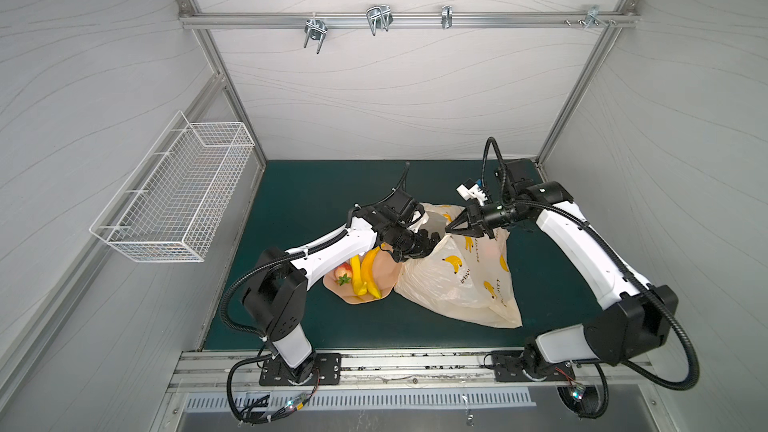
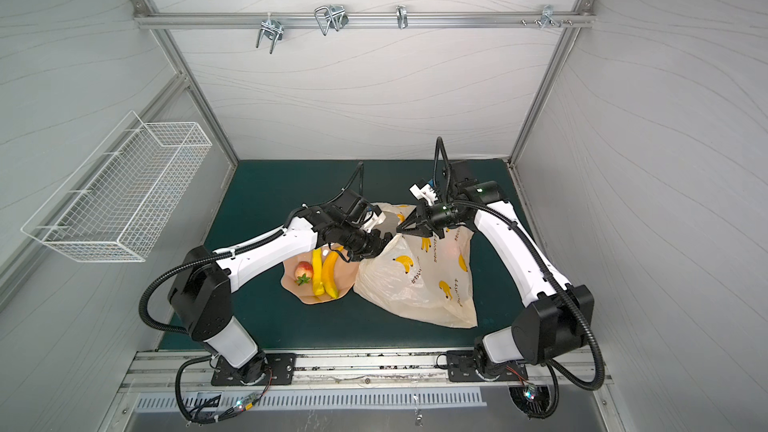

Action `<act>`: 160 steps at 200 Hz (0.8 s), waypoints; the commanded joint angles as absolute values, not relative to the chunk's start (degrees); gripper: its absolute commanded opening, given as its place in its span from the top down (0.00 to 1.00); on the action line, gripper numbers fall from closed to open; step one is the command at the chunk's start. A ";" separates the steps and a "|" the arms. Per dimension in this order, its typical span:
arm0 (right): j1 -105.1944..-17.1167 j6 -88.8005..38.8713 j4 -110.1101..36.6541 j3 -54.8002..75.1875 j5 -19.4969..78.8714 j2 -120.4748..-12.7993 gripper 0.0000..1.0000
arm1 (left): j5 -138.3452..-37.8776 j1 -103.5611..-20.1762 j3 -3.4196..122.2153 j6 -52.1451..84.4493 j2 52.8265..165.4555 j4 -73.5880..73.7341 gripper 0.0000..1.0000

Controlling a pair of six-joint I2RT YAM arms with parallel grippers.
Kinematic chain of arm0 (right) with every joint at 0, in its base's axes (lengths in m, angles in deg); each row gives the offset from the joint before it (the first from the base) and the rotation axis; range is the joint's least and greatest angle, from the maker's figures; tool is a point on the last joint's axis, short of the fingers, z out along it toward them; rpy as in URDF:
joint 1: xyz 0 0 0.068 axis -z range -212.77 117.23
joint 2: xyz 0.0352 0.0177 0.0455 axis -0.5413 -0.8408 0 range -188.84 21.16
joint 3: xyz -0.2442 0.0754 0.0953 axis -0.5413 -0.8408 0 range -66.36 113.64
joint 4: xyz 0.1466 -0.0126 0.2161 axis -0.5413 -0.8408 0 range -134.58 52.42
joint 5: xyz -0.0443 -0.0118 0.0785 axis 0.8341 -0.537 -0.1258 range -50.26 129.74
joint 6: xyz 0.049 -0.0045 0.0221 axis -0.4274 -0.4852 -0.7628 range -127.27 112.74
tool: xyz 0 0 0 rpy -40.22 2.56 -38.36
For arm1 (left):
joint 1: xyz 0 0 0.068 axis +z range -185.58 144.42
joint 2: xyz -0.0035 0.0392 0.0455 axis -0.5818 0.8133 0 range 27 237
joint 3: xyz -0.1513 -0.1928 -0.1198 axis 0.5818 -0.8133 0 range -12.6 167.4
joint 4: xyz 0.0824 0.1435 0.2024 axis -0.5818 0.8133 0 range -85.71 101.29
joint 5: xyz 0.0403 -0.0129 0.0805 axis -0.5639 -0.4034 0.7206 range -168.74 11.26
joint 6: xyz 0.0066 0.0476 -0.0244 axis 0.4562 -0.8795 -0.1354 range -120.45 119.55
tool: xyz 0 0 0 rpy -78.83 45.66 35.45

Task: Place the fruits into the plastic bag
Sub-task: 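Move the left gripper back over the bowl toward the remaining strawberry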

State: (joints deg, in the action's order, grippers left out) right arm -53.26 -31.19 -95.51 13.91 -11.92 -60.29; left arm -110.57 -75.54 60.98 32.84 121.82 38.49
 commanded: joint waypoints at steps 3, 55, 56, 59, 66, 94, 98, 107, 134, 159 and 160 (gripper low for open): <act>-52.81 -29.77 -97.70 14.08 -11.93 -58.72 1.00 | -106.35 -74.74 61.83 32.56 120.20 43.44 0.06; -52.81 -29.68 -98.22 14.58 -11.50 -58.64 1.00 | -95.77 -74.43 63.56 32.77 119.11 51.79 0.08; -52.81 -29.68 -98.22 14.54 -11.45 -58.64 1.00 | -95.69 -74.43 63.58 32.81 119.06 51.90 0.08; -52.78 -29.68 -98.29 14.58 -11.42 -58.60 1.00 | -95.17 -74.40 63.74 32.85 119.03 52.23 0.09; -52.80 -29.60 -98.37 14.59 -11.34 -58.54 1.00 | -93.89 -74.42 64.07 32.81 118.85 52.98 0.09; -52.76 -29.37 -98.66 14.59 -11.21 -58.51 1.00 | -91.16 -73.98 65.08 33.09 117.77 55.03 0.11; -52.73 -29.37 -98.74 14.64 -11.16 -58.55 1.00 | -90.92 -73.80 65.26 33.05 117.56 55.33 0.11; -52.65 -29.33 -98.84 14.60 -11.11 -58.54 1.00 | -90.15 -73.57 65.43 33.03 117.06 55.94 0.11; -52.63 -29.33 -98.84 14.76 -11.18 -58.55 1.00 | -87.92 -72.44 65.81 32.71 115.46 58.34 0.12; -52.59 -29.27 -98.76 14.92 -11.26 -58.69 1.00 | -86.48 -71.23 65.99 31.68 114.00 60.98 0.12; -52.61 -29.30 -98.80 14.93 -11.29 -58.71 1.00 | -86.43 -71.11 65.98 31.65 113.92 61.07 0.12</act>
State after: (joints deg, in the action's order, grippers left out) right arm -52.94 -30.75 -96.84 13.93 -11.31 -59.87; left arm -89.81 -72.40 63.71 32.67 115.99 56.96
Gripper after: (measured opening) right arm 0.050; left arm 0.882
